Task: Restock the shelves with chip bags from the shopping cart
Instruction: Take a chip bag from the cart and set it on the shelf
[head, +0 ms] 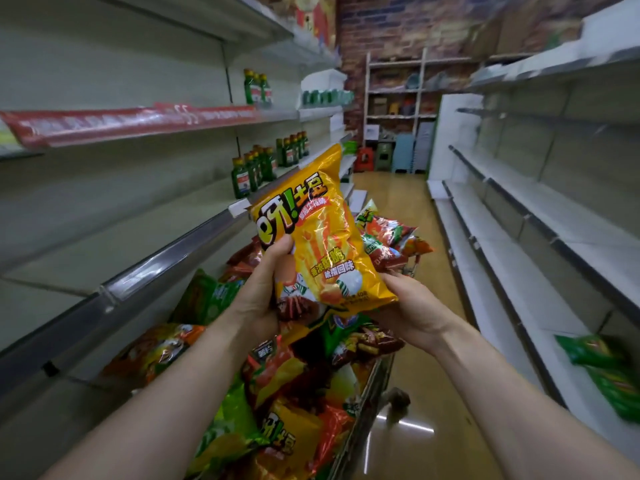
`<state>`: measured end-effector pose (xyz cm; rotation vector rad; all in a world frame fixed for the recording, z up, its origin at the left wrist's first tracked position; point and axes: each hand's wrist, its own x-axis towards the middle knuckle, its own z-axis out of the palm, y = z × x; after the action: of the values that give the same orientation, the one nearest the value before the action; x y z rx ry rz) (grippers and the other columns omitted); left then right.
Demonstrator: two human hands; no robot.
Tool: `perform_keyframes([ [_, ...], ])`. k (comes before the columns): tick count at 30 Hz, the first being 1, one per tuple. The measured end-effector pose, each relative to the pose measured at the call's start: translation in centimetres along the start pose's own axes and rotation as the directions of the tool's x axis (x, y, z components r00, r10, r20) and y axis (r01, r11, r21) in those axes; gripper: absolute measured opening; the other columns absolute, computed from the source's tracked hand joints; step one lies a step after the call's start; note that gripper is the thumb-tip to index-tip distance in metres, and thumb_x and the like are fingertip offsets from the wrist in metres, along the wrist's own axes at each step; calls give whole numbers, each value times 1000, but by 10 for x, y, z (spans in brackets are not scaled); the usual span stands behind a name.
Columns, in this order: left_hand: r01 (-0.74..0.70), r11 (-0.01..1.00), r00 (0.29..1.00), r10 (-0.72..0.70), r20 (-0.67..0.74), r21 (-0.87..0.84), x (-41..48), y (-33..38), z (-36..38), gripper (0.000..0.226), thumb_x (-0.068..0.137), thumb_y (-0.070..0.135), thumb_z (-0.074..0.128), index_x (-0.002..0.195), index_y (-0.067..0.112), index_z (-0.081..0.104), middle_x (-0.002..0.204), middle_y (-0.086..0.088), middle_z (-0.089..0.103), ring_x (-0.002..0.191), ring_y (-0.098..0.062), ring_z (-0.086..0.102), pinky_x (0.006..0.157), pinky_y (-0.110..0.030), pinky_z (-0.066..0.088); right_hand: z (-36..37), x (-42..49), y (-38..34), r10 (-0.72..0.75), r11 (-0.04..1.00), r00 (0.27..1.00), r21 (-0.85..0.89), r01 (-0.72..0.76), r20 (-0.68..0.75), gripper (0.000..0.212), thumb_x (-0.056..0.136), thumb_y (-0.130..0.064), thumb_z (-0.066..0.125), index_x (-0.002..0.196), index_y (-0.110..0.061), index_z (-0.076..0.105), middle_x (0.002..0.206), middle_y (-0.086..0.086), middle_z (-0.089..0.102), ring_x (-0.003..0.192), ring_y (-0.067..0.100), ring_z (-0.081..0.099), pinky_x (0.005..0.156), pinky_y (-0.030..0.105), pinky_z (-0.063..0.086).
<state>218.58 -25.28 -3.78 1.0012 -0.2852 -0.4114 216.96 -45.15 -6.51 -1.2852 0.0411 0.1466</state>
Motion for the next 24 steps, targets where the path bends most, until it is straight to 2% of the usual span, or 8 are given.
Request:
perform_keyframes([
  [4,6,1000,999,-7,49,20,2,6,15,77,31,51,94,98,17,76,105,-12,73,89,-27,72,70,-37,59,-12,-28,-25,-87,996,989,20,90,-118,64,75,-51,63,124,-9,61,118,15,68,103,25,64,87,39,53],
  [7,93,985,988,-110,111,148,2,11,28,80,24,55,94,92,16,80,103,-14,73,85,-30,72,69,-38,59,-26,-42,-52,-161,984,958,-116,137,-238,78,62,-65,61,120,-13,57,109,10,71,109,25,63,100,45,46],
  [9,116,936,980,-163,116,331,3,14,44,107,7,70,85,95,10,79,106,-19,71,77,-35,69,75,-40,59,-33,-50,-70,-184,952,952,-285,112,-243,83,60,-70,60,121,-14,58,107,4,68,105,20,63,98,41,45],
  [10,129,910,975,-189,117,395,4,14,51,115,2,74,82,96,8,78,106,-20,71,74,-34,67,78,-41,59,-34,-54,-78,-181,928,959,-362,92,-220,74,66,-70,60,116,-15,62,101,0,69,97,15,64,89,35,48],
  [13,198,932,934,-274,229,304,10,10,73,80,19,52,95,87,13,79,95,-16,74,77,-29,72,69,-36,60,-43,-65,-97,-126,866,967,-501,-2,-221,49,84,-60,57,99,-14,67,92,1,74,78,13,69,71,32,55],
  [17,194,937,907,-284,310,290,22,1,108,71,18,47,96,79,14,80,89,-14,74,74,-27,73,64,-34,60,-75,-88,-114,9,884,979,-456,-103,-204,100,48,-75,75,120,-8,59,103,12,74,94,29,72,91,47,54],
  [20,162,958,909,-238,343,236,33,-5,147,71,20,44,97,81,14,80,91,-14,75,75,-28,73,62,-36,59,-101,-108,-129,-93,932,964,-362,-3,-248,84,53,-55,79,121,-11,57,100,14,74,90,31,72,86,47,57],
  [24,67,978,931,-133,340,197,56,-17,200,94,18,48,96,101,14,72,97,-13,74,78,-27,73,60,-35,59,-142,-143,-152,-302,926,876,-334,175,-377,74,61,-39,82,124,-14,54,100,14,74,87,33,73,84,50,57],
])
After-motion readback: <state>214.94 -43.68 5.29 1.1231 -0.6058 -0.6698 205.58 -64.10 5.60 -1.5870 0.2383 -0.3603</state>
